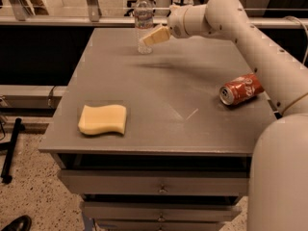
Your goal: Knock water bottle over
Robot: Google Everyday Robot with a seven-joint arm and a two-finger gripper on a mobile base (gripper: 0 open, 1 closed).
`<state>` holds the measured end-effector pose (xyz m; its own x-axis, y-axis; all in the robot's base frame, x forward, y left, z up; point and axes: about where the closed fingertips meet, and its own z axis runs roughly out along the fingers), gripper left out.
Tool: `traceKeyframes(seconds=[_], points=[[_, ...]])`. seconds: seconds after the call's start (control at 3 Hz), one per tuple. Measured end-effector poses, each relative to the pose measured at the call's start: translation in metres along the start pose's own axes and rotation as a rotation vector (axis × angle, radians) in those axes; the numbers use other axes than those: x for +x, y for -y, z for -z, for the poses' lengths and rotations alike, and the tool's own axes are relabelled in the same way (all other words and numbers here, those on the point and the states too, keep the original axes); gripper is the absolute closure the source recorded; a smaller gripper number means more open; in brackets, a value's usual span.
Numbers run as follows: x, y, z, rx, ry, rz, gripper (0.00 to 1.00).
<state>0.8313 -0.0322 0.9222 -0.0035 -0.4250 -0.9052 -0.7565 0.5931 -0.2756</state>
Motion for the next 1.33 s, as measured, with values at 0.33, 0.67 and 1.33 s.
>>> traceKeyframes(seconds=[0.33,0.67,1.33], points=[[-0.01,-0.001,-0.027,-0.041,0.071,-0.052,0.0],[-0.019,-0.01,-0.053,-0.089,0.124,-0.103,0.25],[-0.018,-0.008,-0.05,-0.086,0.14,-0.126,0.7]])
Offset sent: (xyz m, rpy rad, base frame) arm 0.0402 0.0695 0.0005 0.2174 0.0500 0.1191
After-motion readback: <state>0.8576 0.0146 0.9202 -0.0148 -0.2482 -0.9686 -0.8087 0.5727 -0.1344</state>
